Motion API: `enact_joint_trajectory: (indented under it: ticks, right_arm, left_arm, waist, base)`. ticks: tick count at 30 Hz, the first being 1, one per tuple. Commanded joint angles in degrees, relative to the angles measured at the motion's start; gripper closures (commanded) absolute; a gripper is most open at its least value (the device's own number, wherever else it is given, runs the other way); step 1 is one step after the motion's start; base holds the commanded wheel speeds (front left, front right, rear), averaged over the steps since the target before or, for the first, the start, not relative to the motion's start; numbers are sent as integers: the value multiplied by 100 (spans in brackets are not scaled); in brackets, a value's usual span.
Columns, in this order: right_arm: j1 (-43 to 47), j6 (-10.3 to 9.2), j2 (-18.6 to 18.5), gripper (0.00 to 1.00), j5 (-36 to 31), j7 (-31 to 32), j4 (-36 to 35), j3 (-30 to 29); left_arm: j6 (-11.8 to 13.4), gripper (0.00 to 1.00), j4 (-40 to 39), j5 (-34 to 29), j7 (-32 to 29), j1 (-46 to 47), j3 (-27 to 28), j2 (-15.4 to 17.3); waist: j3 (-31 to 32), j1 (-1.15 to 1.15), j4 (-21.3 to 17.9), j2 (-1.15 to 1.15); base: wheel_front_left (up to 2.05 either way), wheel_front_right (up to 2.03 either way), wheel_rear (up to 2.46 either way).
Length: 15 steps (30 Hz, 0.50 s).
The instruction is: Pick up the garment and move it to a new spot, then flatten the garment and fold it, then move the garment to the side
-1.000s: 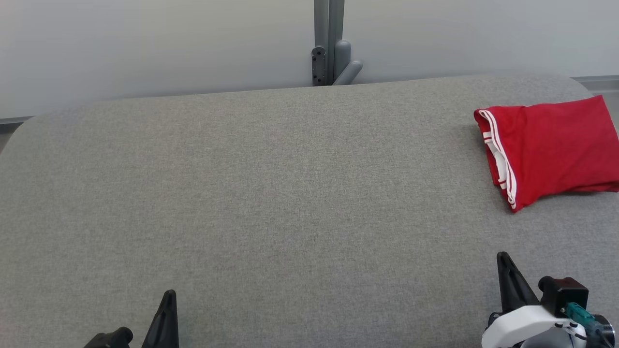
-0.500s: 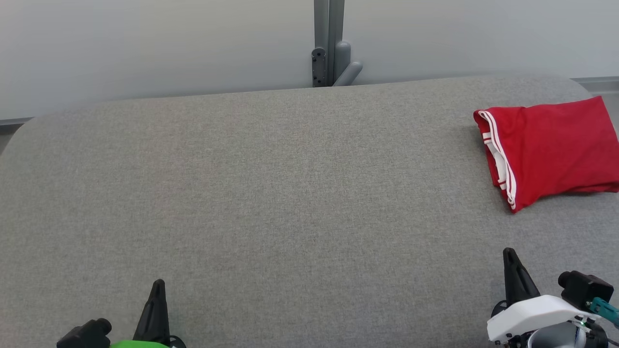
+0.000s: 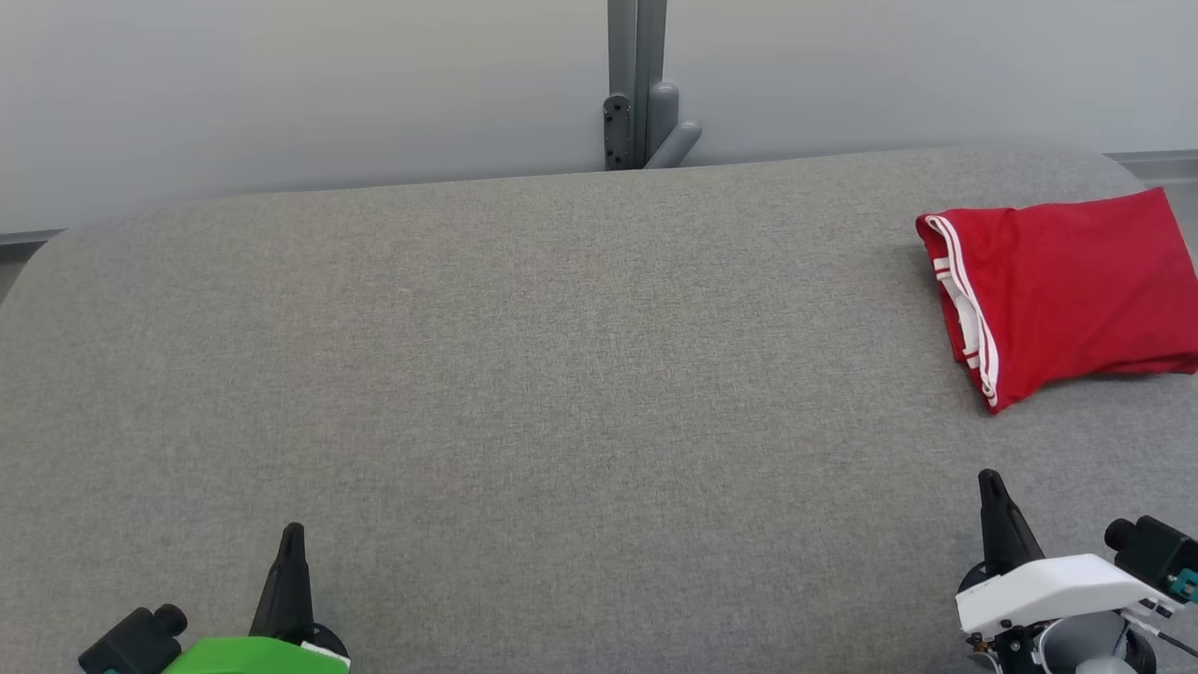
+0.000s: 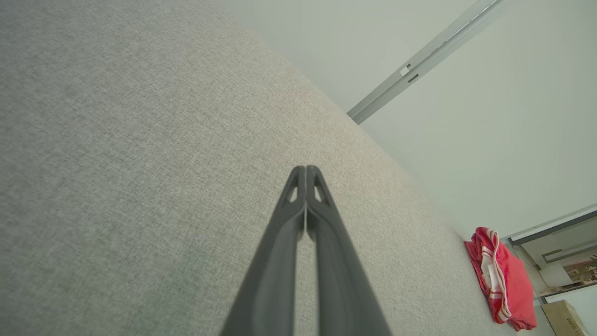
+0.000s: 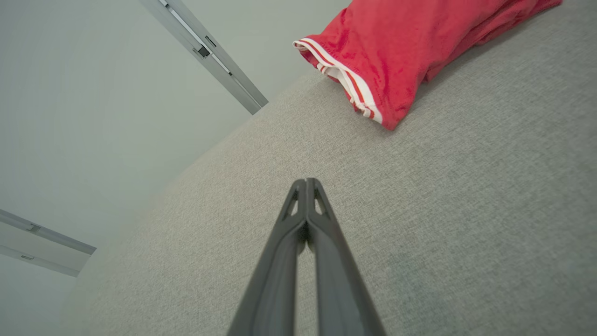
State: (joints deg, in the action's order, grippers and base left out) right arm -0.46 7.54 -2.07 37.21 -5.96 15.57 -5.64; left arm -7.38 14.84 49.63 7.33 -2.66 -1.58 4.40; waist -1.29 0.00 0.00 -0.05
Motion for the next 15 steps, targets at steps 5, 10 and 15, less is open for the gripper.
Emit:
enact_joint_trajectory:
  ticks: [5,10,15]
  right_arm:
    - [-181,-2,-46,100,559,129,-97,-28]
    - [-213,-3,-51,100,973,229,-108,-37]
    - [-251,-3,-56,100,1365,320,-117,-46]
  left_arm:
    - [-7,100,-88,450,-112,209,76,54]
    - [-8,100,-93,788,-200,265,114,52]
    - [-8,100,-97,1110,-281,323,151,50]
  waist:
    - [6,0,0,1]
    - [12,0,0,2]
    - [19,0,0,2]
  base:
    - [0,0,0]
    - [0,0,0]
    - [0,0,0]
